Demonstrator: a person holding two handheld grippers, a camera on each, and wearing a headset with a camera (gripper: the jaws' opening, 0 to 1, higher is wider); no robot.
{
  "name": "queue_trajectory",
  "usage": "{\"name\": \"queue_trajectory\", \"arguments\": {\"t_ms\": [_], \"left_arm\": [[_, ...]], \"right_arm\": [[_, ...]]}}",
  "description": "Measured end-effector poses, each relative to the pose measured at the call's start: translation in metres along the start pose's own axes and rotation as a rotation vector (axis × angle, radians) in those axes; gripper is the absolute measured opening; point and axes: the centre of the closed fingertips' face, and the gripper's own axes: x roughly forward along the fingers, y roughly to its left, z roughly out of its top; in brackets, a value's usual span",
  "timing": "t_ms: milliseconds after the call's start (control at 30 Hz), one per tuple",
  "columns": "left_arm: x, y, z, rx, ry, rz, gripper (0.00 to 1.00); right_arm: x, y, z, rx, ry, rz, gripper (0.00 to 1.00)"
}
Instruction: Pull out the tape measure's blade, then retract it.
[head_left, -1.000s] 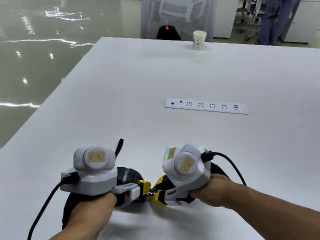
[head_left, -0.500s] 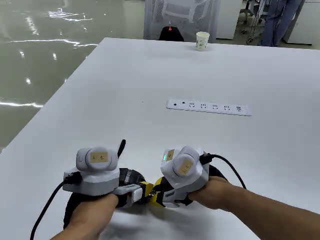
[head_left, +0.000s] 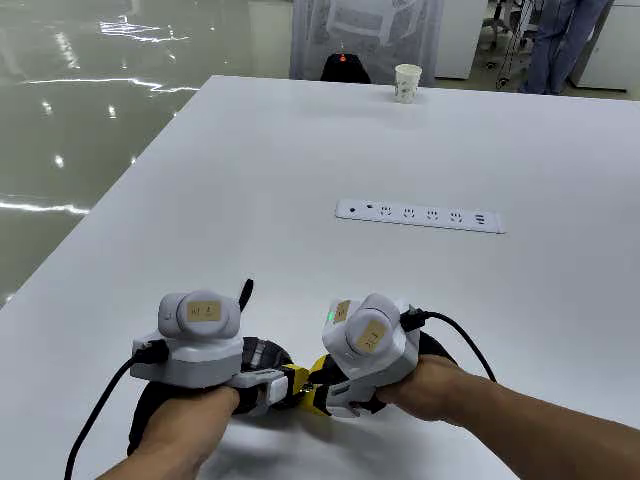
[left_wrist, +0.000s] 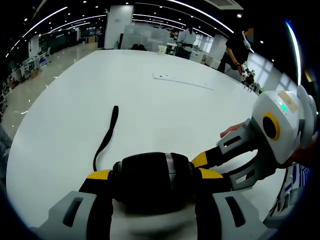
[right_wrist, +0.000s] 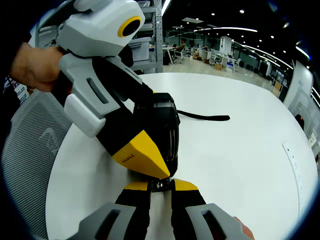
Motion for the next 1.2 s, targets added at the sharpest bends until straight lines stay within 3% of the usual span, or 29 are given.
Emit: {"name": "queue_trajectory", "arguments": {"t_ms": [533, 967, 1200], "left_arm": [[0.001, -0.002, 0.001, 0.012, 0.011, 0.001, 0.63], [-0.006, -0.004, 0.005, 0.033, 0.002, -0.014, 0.66], [-0.012, -0.005, 0.002, 0.059, 0.005, -0.027, 0.69]], "right_arm": [[-0.008, -0.001, -0.003, 0.015, 0.002, -0.004, 0.14], [-0.027, -0.002, -0.009, 0.040, -0.016, -0.036, 0.19], [-0.040, 0.000, -0.015, 0.060, -0.026, -0.059, 0.22]]}}
